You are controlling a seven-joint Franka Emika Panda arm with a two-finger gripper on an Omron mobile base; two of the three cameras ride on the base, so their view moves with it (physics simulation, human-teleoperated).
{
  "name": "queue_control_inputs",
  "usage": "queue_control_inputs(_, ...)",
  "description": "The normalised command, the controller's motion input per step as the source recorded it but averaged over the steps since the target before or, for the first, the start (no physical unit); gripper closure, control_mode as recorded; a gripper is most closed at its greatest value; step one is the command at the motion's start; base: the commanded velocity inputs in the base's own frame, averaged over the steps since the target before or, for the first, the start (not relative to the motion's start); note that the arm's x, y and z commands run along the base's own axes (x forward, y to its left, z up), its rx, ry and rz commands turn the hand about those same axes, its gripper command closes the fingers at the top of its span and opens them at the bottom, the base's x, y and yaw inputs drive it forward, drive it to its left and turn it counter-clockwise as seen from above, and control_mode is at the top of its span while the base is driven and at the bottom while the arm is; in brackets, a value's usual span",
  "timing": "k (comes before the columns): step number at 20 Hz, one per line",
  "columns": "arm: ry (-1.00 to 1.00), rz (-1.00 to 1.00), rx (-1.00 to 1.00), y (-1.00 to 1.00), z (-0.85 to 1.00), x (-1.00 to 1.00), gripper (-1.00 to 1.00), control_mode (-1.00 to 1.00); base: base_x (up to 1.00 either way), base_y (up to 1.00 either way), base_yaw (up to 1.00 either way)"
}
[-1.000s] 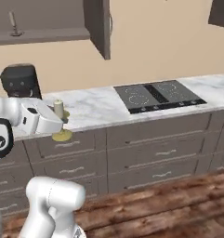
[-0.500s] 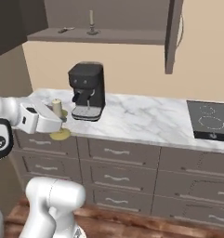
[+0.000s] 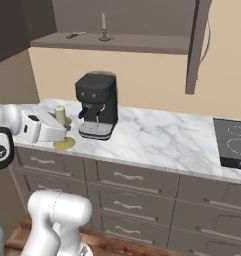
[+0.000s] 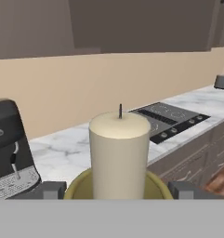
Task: Pick the candle and candle from the dining table and place them in the open cabinet. Close the cabinet after placing the objects.
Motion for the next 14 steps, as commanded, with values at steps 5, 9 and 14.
queue_control_inputs(5,0.00,0.00,0.00,0.00,0.00,0.00,1.00,1.00,0.44,-0.35,0.00)
queue_control_inputs(9,0.00,0.00,0.00,0.00,0.00,0.00,1.00,1.00,0.39,-0.37,0.00)
queue_control_inputs(14,0.00,0.00,0.00,0.00,0.00,0.00,1.00,1.00,0.49,-0.28,0.00)
